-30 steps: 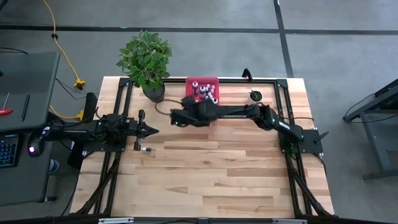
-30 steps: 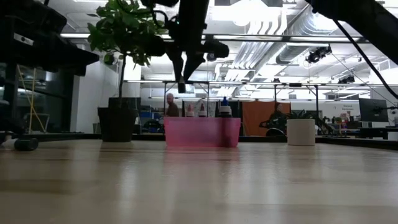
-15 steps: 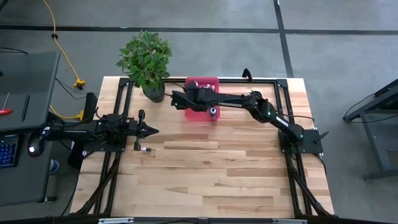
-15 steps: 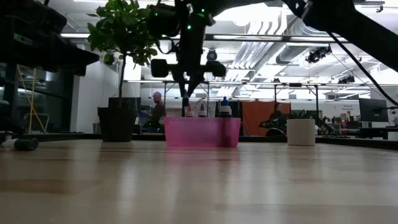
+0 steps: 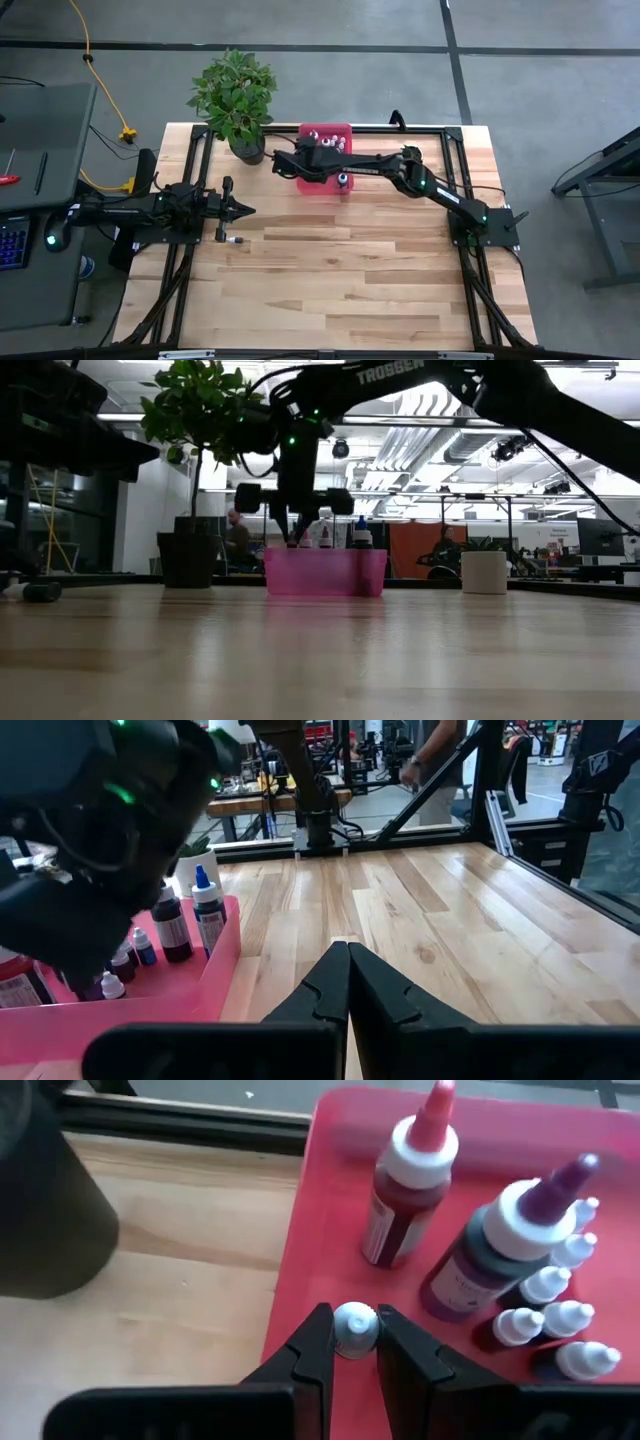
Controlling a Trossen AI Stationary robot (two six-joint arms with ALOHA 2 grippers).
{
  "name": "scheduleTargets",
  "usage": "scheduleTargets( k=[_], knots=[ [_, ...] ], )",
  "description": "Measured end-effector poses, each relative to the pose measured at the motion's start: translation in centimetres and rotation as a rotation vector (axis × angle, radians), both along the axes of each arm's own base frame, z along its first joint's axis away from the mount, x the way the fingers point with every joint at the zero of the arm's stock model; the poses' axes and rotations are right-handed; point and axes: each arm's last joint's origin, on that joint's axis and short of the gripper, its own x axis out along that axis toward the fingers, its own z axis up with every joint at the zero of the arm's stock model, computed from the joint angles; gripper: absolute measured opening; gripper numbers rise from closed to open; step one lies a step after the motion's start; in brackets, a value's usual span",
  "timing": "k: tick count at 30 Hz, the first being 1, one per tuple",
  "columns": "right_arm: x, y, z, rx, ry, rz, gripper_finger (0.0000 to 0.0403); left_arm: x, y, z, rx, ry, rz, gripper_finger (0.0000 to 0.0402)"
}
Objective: Pick & Place food coloring
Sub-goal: Put the red food coloring bottle into the pink bin
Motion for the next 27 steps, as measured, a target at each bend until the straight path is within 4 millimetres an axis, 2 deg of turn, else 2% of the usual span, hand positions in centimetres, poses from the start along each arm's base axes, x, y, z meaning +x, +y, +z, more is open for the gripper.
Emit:
scheduleTargets(
  k=[6,19,27],
  knots=[
    [0.2,-0.1,-1.4,0.021,-0.003,-0.032,0.0049,0.0,0.0,0.0,0.0,0.0,0.0,0.0],
    [0.0,-1.6,-2.3,0.049,0.037,-0.011,0.0049,0.0,0.0,0.0,0.0,0.0,0.0,0.0],
    [-0.1,-2.1,-2.3,0.074,0.031,-0.011,0.0082,0.0,0.0,0.0,0.0,0.0,0.0,0.0]
  ],
)
